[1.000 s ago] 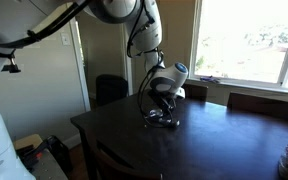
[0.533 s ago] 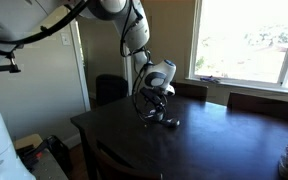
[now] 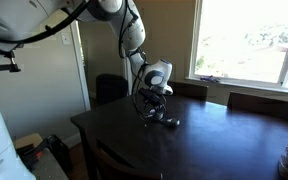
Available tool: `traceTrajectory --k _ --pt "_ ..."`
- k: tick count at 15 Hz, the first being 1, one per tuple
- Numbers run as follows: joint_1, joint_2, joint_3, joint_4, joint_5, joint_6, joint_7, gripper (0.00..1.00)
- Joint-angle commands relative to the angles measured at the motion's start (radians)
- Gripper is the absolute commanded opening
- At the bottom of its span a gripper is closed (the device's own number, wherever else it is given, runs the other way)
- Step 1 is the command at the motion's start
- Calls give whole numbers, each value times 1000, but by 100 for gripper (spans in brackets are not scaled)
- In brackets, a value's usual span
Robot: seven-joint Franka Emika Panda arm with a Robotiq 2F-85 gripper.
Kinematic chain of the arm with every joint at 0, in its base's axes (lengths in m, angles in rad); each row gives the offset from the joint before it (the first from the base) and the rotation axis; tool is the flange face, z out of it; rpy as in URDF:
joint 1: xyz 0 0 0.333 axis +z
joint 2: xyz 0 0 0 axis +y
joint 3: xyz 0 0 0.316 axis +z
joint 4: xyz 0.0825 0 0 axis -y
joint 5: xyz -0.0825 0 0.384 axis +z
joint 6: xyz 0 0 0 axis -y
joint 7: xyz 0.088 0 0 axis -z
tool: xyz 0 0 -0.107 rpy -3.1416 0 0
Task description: Unstack the measuring cups
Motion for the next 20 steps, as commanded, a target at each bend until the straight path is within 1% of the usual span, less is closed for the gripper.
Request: traceTrajectory --k 1,3,5,6,7,9,12,14,16,17,18,20 --pt "27 15 -43 42 -34 -55 59 90" --pt "21 28 -42 63 -33 -81 50 84" --pt "19 50 -43 93 -31 -112 47 82" --pt "19 60 -43 106 -30 -124 47 84" --pt "19 72 -41 123 -29 -139 45 81" --pt "19 89 -40 148 -29 -159 40 57" --pt "17 110 -36 181 -25 -185 37 35" --pt "17 115 -37 197 -25 -204 36 24" --pt "19 107 -39 191 -25 -192 33 11" --pt "19 96 -39 174 -26 -176 26 8" --pt "17 91 -38 166 -26 -171 20 12" --pt "12 80 -34 148 -25 -163 6 12"
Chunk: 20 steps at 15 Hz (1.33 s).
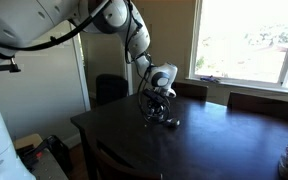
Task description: Unstack the measuring cups
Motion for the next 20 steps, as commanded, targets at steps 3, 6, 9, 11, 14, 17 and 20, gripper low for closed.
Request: traceTrajectory --k 3,6,9,11,14,17,20 --pt "-1 -37 -3 -56 -14 25 -25 12" --pt "-7 -69 3 -110 -14 73 -64 11" --pt "-19 -107 15 -175 -11 138 -114 11" --pt "-25 -126 23 -211 -10 184 -138 11" --pt "-40 -160 39 -277 -8 248 -171 11" --pt "-61 -209 60 -357 -4 317 -204 11" --pt "-91 -261 95 -426 5 378 -228 11"
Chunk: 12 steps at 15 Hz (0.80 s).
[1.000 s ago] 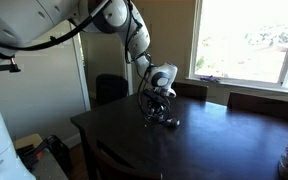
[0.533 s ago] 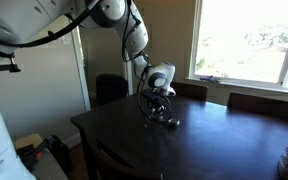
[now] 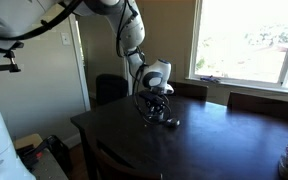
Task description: Unstack the measuring cups
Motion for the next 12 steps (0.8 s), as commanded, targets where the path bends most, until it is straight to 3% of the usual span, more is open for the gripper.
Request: traceTrajectory --k 1,6,12 --pt "-59 -129 56 -161 9 82 -36 11" --pt "-122 -194 97 -221 33 124 -40 11" --pt "-169 -176 71 -188 72 129 1 10"
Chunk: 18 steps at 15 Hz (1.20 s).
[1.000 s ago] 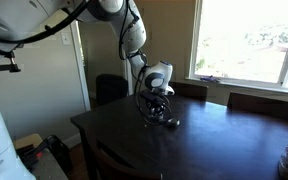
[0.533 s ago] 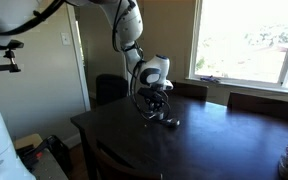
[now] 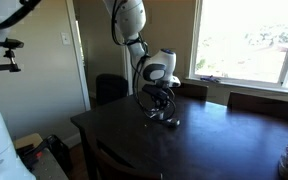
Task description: Unstack the measuring cups
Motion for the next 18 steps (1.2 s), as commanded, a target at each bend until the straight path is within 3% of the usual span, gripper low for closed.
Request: traceTrajectory --k 1,7,18 --pt "-30 -18 -15 -27 39 32 27 10" --pt "-26 40 -82 11 59 46 117 10" --pt "-30 224 -113 168 70 33 281 10"
